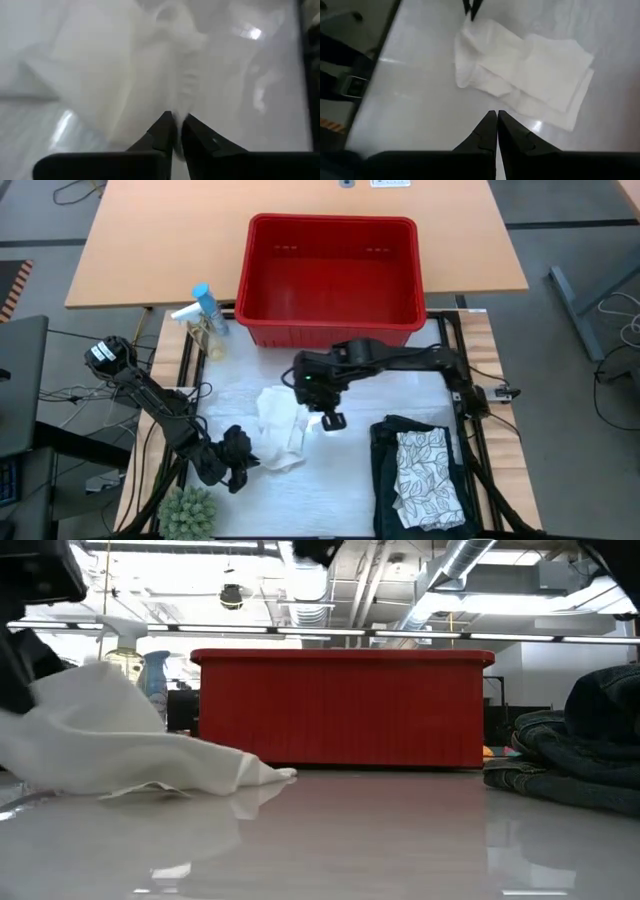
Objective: Fold Laundry from Bin
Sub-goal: Fold the white boxer from the red laundry bin
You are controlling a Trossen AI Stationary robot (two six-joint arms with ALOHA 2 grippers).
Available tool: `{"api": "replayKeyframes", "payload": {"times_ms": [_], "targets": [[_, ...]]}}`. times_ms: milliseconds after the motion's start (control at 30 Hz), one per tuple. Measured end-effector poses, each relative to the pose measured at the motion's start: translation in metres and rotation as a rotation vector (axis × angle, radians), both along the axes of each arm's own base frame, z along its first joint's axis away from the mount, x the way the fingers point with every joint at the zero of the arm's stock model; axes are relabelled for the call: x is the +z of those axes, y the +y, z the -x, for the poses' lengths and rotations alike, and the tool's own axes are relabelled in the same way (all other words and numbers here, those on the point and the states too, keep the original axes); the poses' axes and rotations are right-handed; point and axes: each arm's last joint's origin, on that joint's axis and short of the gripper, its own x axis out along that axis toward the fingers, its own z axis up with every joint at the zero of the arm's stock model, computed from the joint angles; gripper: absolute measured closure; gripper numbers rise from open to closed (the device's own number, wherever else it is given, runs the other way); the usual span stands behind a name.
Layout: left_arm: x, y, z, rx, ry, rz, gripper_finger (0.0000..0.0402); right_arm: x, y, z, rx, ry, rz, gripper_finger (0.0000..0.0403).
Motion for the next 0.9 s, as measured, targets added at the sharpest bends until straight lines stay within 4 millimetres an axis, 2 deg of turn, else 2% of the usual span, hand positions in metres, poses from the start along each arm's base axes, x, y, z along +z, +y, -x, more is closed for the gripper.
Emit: {"api": "replayKeyframes", "payload": {"times_ms": [167,233,333,433,667,767,900], "targets": [[-0.01,0.007,0.01,-0.076,0.149,-0.113,0.0353,-0.036,-0.02,-0.027,-0.063,0.031,0.111,0.0361],[-0.013,0.011,0.014,-0.1,0.206,-0.155,0.0345,-0.052,-0.028,-0.037,-0.047,0.044,0.1,0.0361],[-0.015,0.013,0.016,-0.079,0.247,-0.152,0.0339,-0.074,-0.036,-0.048,-0.006,0.071,0.051,0.0361],[-0.014,0.011,0.016,-0.071,0.246,-0.123,0.0343,-0.088,-0.04,-0.056,0.056,0.063,0.079,0.0361],[-0.007,0.014,0.023,-0.207,0.376,-0.283,0.0395,-0.093,-0.042,-0.064,0.332,-0.052,0.213,0.0376],[-0.007,0.019,0.024,-0.169,0.403,-0.326,0.0392,-0.093,-0.042,-0.064,0.396,-0.07,0.247,0.0372],[-0.007,0.023,0.025,-0.16,0.391,-0.418,0.0376,-0.091,-0.043,-0.067,0.378,-0.101,0.249,0.0341]]}}
